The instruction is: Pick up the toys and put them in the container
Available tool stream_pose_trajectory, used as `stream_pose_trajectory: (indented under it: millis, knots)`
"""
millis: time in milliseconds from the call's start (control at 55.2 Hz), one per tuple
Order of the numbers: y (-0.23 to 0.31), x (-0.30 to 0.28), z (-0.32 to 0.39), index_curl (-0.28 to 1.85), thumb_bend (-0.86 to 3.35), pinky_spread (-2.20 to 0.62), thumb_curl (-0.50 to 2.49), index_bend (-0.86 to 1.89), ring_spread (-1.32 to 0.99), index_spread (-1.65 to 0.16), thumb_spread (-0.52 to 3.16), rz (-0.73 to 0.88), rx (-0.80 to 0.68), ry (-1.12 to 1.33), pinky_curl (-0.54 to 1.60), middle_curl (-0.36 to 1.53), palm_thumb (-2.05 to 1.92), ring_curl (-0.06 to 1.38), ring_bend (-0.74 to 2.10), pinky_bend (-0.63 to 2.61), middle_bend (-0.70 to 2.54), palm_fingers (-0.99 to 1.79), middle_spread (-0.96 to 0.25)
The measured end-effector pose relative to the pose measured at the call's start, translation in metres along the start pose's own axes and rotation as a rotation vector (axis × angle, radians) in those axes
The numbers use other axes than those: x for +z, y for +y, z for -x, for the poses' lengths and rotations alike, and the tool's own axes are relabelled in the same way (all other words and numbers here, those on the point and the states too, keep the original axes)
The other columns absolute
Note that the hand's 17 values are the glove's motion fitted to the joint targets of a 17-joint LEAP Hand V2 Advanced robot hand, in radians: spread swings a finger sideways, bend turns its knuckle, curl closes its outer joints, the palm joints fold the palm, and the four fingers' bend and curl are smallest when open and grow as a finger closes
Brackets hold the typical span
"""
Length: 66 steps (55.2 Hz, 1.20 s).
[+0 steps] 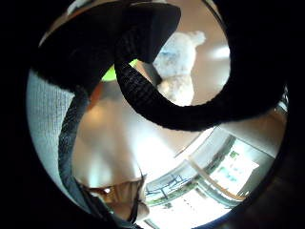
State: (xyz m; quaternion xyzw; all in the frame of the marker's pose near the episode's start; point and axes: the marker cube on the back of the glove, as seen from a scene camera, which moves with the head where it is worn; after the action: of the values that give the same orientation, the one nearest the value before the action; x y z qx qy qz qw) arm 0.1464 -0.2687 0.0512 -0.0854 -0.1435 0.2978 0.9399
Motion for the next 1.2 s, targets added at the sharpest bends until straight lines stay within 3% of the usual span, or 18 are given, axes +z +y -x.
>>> stream_pose_trajectory:
  millis: [199, 326, 399, 453, 508, 580, 671, 743, 906, 1196]
  knots:
    - [-0.036, 0.031, 0.010, 0.06, -0.01, 0.06, 0.31, -0.02, 0.06, -0.25, 1.20, 0.104, -0.026, 0.005, 0.37, 0.08, 0.10, 0.24, 0.14, 1.69, 0.00, -0.63, 0.07]
    - [-0.048, 0.057, 0.006, 0.05, -0.01, 0.07, 0.32, -0.02, 0.08, -0.25, 1.19, 0.186, 0.122, 0.017, 0.38, 0.06, 0.16, 0.24, 0.15, 1.77, -0.01, -0.65, 0.09]
    - [-0.047, 0.059, 0.008, 0.04, 0.02, 0.06, 0.33, -0.05, 0.09, -0.25, 1.20, 0.211, 0.129, -0.015, 0.39, 0.05, 0.23, 0.26, 0.21, 1.80, -0.02, -0.63, 0.10]
    - [-0.048, 0.057, 0.010, 0.02, 0.06, 0.06, 0.35, -0.07, 0.11, -0.25, 1.24, 0.191, 0.163, -0.030, 0.39, 0.06, 0.31, 0.28, 0.28, 1.78, 0.03, -0.53, 0.12]
    - [-0.050, 0.056, 0.010, -0.01, 0.12, 0.04, 0.38, -0.11, 0.11, -0.25, 1.29, 0.168, 0.196, -0.025, 0.36, 0.10, 0.42, 0.33, 0.48, 1.68, 0.22, -0.23, 0.14]
    - [-0.053, 0.056, 0.010, -0.02, 0.15, 0.03, 0.39, -0.11, 0.11, -0.26, 1.33, 0.111, 0.277, -0.014, 0.35, 0.16, 0.47, 0.36, 0.59, 1.66, 0.32, -0.18, 0.15]
    - [-0.055, 0.059, 0.014, -0.06, 0.23, -0.23, 0.46, -0.14, -0.08, -0.26, 1.37, 0.031, 0.318, -0.005, 0.31, 0.26, 0.61, 0.45, 0.98, 1.61, 0.63, 0.32, 0.06]
    - [-0.056, 0.061, 0.014, -0.02, 0.23, -0.30, 0.53, 0.03, -0.20, -0.26, 1.20, -0.040, 0.252, 0.004, 0.31, 0.34, 0.69, 0.52, 1.21, 1.51, 0.85, 0.53, -0.05]
    - [-0.042, 0.058, 0.020, -0.02, 0.24, -0.36, 0.67, 0.19, -0.32, -0.29, 0.95, -0.165, 0.022, 0.031, 0.33, 0.49, 0.78, 0.61, 1.37, 1.42, 1.16, 0.79, -0.19]
    - [0.044, -0.010, 0.090, -0.02, 0.28, -0.39, 0.87, 0.38, -0.39, -0.46, 0.62, -0.339, -0.322, 0.043, 0.39, 0.65, 0.79, 0.67, 1.41, 1.35, 1.30, 0.90, -0.29]
